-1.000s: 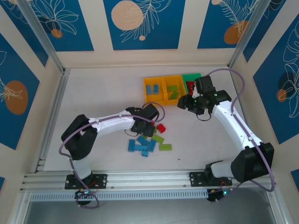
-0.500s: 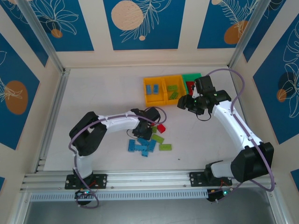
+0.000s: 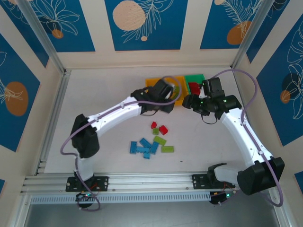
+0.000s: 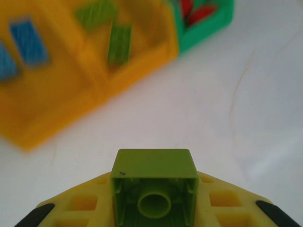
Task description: Sort the legos into containers by color
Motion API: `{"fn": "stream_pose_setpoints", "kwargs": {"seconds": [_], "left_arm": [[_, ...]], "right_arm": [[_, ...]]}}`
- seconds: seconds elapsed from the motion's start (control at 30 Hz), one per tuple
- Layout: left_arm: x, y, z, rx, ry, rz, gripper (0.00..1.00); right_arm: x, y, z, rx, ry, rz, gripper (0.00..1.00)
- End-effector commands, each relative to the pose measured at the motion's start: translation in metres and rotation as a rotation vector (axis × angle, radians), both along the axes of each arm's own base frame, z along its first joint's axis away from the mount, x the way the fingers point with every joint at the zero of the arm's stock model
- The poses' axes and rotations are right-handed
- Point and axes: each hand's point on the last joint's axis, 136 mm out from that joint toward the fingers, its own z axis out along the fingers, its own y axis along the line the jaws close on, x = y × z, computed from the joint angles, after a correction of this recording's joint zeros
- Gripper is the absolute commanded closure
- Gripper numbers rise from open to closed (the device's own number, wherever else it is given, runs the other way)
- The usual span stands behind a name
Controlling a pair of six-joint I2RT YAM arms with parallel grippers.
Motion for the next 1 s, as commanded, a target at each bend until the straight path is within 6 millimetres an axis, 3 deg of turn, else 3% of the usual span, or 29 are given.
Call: {"fn": "stream_pose_setpoints", "kwargs": {"seconds": [0.0, 0.13, 0.27, 0.4, 0.5, 0.6, 0.67, 0.77, 0.8, 0.97], "left_arm": [[0.057, -0.014, -0.03, 0.061, -0.067, 0.034, 0.69], [0.112, -0.041, -0.031, -0.004, -0.12, 0.085, 0.7], [0.143, -0.059, -0.035, -0.055, -0.18, 0.079, 0.7], [0.156, -0.061, -0.036, -0.095, -0.201, 0.087, 0.55], [0.154, -0.062, -0.016, -0.111, -0.228, 0.063, 0.48], [0.141, -0.057, 0.013, -0.129, -0.227, 0.034, 0.48], [0.127, -0.054, 0.033, -0.151, -0.211, -0.001, 0.55], [0.095, -0.043, 0.068, -0.208, -0.206, -0.049, 0.58], [0.081, -0.036, 0.084, -0.235, -0.233, -0.061, 0.58], [0.013, 0.024, 0.108, -0.231, -0.285, -0.102, 0.58]], "right_arm": [[-0.004, -0.004, 0.014, 0.018, -0.038, -0.046, 0.38], [-0.015, -0.013, 0.019, 0.019, -0.074, -0.087, 0.38], [-0.026, -0.016, 0.018, 0.03, -0.079, -0.098, 0.38], [-0.032, -0.016, 0.015, 0.036, -0.067, -0.095, 0.38], [-0.034, -0.015, 0.012, 0.036, -0.056, -0.088, 0.37], [-0.034, -0.012, 0.007, 0.047, -0.034, -0.081, 0.36], [-0.035, -0.01, 0.001, 0.057, -0.009, -0.082, 0.36], [-0.039, 0.002, -0.01, 0.074, 0.034, -0.044, 0.36], [-0.042, 0.008, -0.015, 0.073, 0.049, -0.021, 0.36], [-0.063, 0.042, -0.047, 0.023, 0.183, 0.08, 0.36]]}}
